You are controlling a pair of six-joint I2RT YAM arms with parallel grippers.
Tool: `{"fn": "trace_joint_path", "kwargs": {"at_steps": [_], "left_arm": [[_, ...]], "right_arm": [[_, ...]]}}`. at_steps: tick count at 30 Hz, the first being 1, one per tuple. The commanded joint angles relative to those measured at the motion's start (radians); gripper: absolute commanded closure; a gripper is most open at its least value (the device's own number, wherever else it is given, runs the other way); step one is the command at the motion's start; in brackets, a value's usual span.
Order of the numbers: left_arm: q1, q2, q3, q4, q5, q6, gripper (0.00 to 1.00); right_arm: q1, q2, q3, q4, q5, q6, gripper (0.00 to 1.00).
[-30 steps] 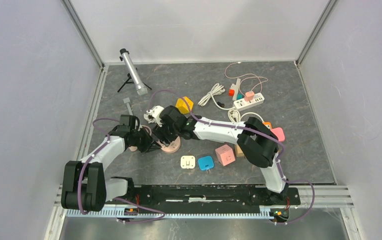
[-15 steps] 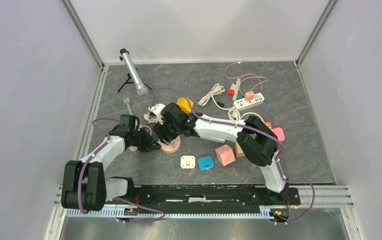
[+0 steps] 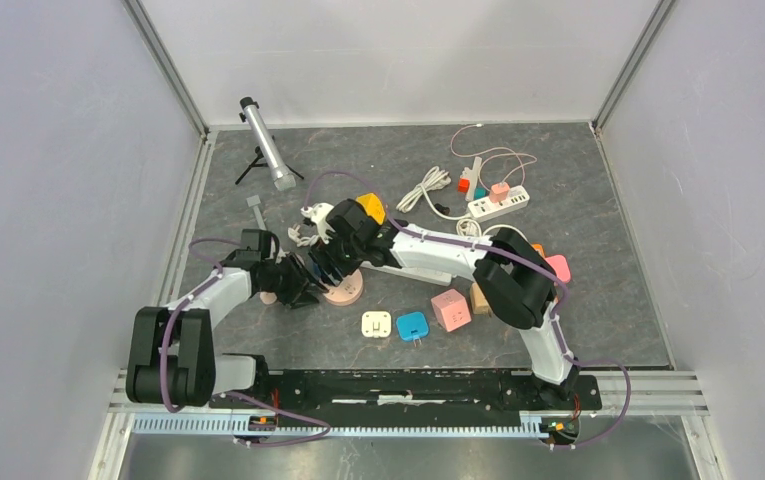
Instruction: Pull the plug off the socket
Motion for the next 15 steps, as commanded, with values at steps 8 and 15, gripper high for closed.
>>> {"fn": "trace_joint_path", "kwargs": {"at_steps": [8, 15], "left_arm": [[-0.004, 0.07, -0.049, 0.012, -0.154, -0.007, 0.66], [-0.005, 0.047, -0.047, -0.025, -0.198, 0.005, 0.78]], "right_arm": [[0.008, -0.054, 0.02, 0.138, -0.231, 0.122, 1.0], [-0.008, -0.108, -0.084, 0.261, -0.255, 0.158, 1.0]]}}
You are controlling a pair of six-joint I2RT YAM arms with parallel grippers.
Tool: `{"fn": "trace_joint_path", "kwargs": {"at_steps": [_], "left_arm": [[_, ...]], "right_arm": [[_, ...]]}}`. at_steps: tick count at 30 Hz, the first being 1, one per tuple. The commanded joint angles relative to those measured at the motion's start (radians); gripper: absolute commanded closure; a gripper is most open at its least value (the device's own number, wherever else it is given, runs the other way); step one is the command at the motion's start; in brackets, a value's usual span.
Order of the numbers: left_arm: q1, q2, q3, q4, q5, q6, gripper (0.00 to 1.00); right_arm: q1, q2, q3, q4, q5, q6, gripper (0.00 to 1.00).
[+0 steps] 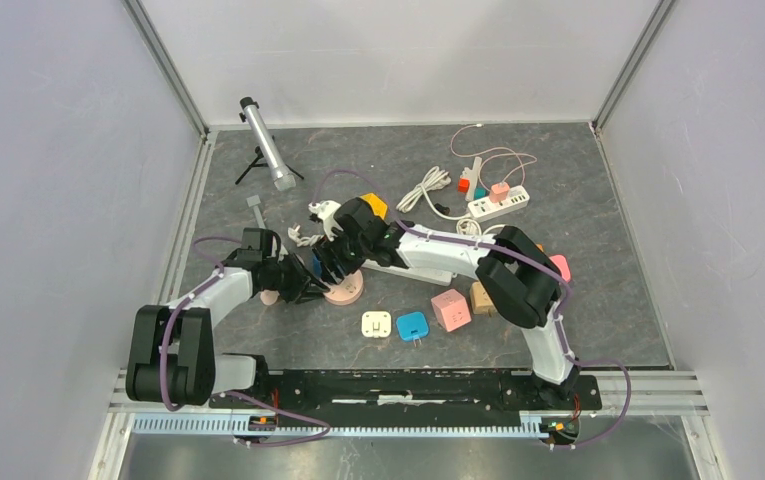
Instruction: Pull the plug off the socket
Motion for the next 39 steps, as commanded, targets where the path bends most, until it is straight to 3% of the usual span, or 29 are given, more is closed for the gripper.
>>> {"fn": "trace_joint_path", "kwargs": {"at_steps": [1, 9, 15, 22, 26, 31, 39], "left_arm": [[0.0, 0.033, -0.046, -0.076, -0.236, 0.022, 0.79], [0.0, 0.027, -0.045, -0.095, -0.257, 0.028, 0.8], [0.0, 0.039, -0.039, -0.12, -0.274, 0.03, 0.81], [0.0, 0.042, -0.032, -0.128, -0.282, 0.023, 0.82], [0.0, 0.047, -0.025, -0.13, -0.281, 0.021, 0.82], [-0.001, 0.049, -0.02, -0.131, -0.29, 0.019, 0.82], [0.0, 0.045, -0.019, -0.132, -0.284, 0.021, 0.82]], "right_arm": [[0.022, -0.092, -0.039, 0.206, -0.202, 0.122, 1.0], [0.015, -0.149, -0.063, 0.247, -0.177, 0.141, 1.0], [0.01, -0.216, -0.15, 0.326, -0.06, 0.195, 1.0], [0.03, -0.27, -0.227, 0.419, 0.007, 0.126, 1.0], [0.046, -0.272, -0.237, 0.417, 0.051, 0.046, 1.0], [0.101, -0.226, -0.168, 0.297, 0.255, -0.085, 1.0], [0.073, -0.304, -0.171, 0.323, 0.244, -0.04, 1.0]]}}
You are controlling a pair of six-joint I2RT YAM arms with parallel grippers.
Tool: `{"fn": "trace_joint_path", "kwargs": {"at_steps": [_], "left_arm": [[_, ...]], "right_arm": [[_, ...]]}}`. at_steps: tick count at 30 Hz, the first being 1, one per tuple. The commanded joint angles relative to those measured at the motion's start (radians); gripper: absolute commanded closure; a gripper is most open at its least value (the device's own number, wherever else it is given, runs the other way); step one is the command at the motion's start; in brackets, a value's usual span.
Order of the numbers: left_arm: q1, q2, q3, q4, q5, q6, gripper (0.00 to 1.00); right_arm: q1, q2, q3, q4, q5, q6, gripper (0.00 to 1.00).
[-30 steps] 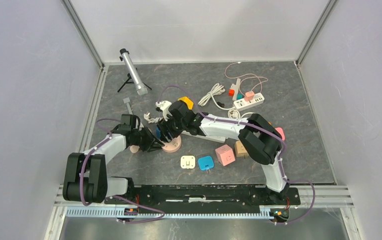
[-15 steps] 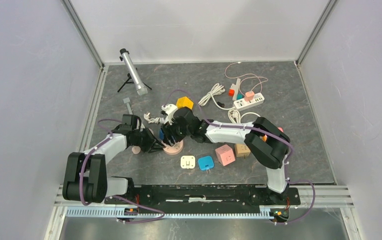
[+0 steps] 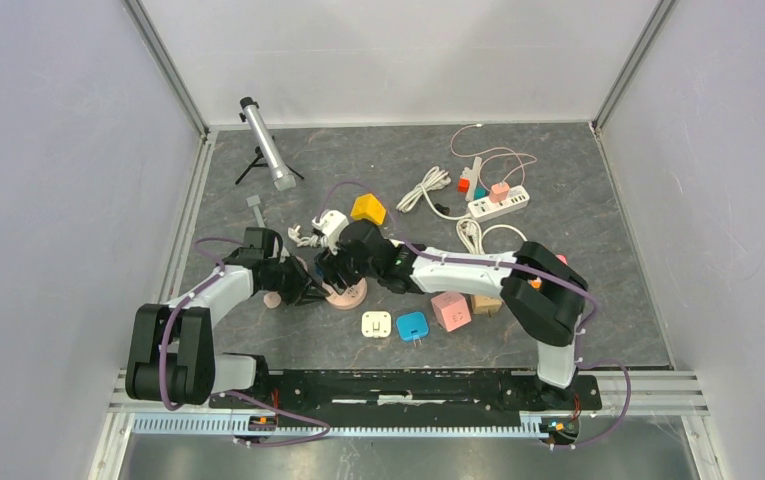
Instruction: Pull the plug off the socket
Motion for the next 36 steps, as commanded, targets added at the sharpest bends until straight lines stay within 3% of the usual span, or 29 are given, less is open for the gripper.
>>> {"fn": "trace_joint_path", "kwargs": {"at_steps": [1, 8, 11, 18, 27, 30, 36], "left_arm": [[0.011, 0.039, -0.036, -0.066, -0.283, 0.023, 0.82], [0.011, 0.026, -0.013, -0.044, -0.234, 0.026, 0.82], [0.011, -0.016, 0.02, -0.027, -0.18, 0.035, 0.77], [0.013, -0.127, 0.224, -0.128, -0.217, 0.096, 0.4], [0.013, -0.178, 0.351, -0.247, -0.294, 0.175, 0.19], [0.012, -0.197, 0.359, -0.264, -0.297, 0.194, 0.01], [0.013, -0.239, 0.367, -0.273, -0.295, 0.218, 0.0]], "right_arm": [[-0.023, -0.162, 0.069, 0.111, -0.017, 0.009, 1.0], [-0.08, -0.196, 0.057, 0.101, -0.044, 0.086, 1.0], [-0.119, -0.224, 0.025, 0.063, -0.026, 0.124, 1.0], [-0.228, -0.293, -0.114, -0.108, 0.001, 0.148, 1.0], [-0.369, -0.277, -0.173, -0.209, 0.07, 0.142, 0.99], [-0.406, -0.225, -0.12, -0.24, 0.133, 0.128, 0.95], [-0.444, -0.102, -0.021, -0.255, 0.16, 0.098, 0.87]]}}
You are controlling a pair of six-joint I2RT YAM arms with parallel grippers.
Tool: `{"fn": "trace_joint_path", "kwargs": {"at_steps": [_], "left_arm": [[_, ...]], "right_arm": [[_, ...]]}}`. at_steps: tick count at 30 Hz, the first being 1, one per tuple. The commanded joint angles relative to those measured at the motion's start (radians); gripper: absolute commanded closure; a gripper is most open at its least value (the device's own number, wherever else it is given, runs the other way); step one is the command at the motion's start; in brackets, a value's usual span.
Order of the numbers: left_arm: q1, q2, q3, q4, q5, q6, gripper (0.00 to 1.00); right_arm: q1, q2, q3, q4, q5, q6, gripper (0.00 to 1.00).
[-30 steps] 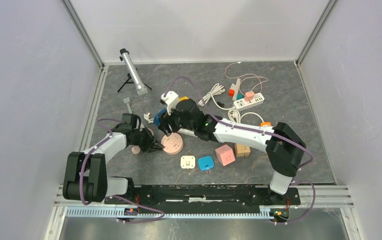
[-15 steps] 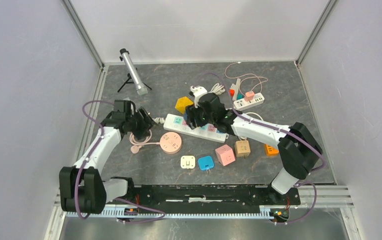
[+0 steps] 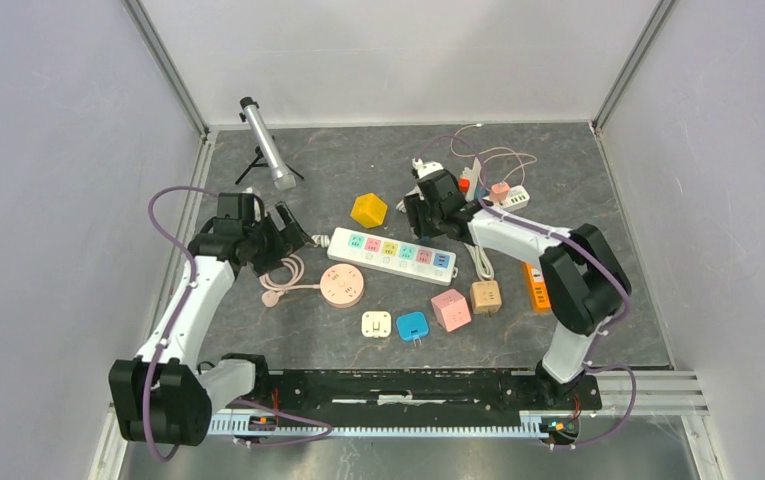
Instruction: Pull the plug off the socket
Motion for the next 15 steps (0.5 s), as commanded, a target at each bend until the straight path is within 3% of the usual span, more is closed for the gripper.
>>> {"fn": "trace_joint_path", "kwargs": {"at_steps": [1, 4, 10, 15], "left_arm": [[0.003, -0.056, 0.04, -0.014, -0.013, 0.062, 0.0], [0.003, -0.07, 0.046, -0.02, -0.029, 0.067, 0.0], [0.003, -0.136, 0.063, -0.02, -0.128, 0.092, 0.0], [0.004, -0.157, 0.106, -0.023, -0.195, 0.136, 0.0]], "right_arm": [[-0.013, 0.085, 0.103, -0.009, 0.041, -0.031, 0.84], [-0.015, 0.137, 0.146, -0.04, 0.017, -0.039, 0.74], [-0.017, 0.133, 0.169, -0.031, -0.037, -0.058, 0.33], [-0.031, 0.107, 0.213, -0.045, -0.121, -0.107, 0.17]]}}
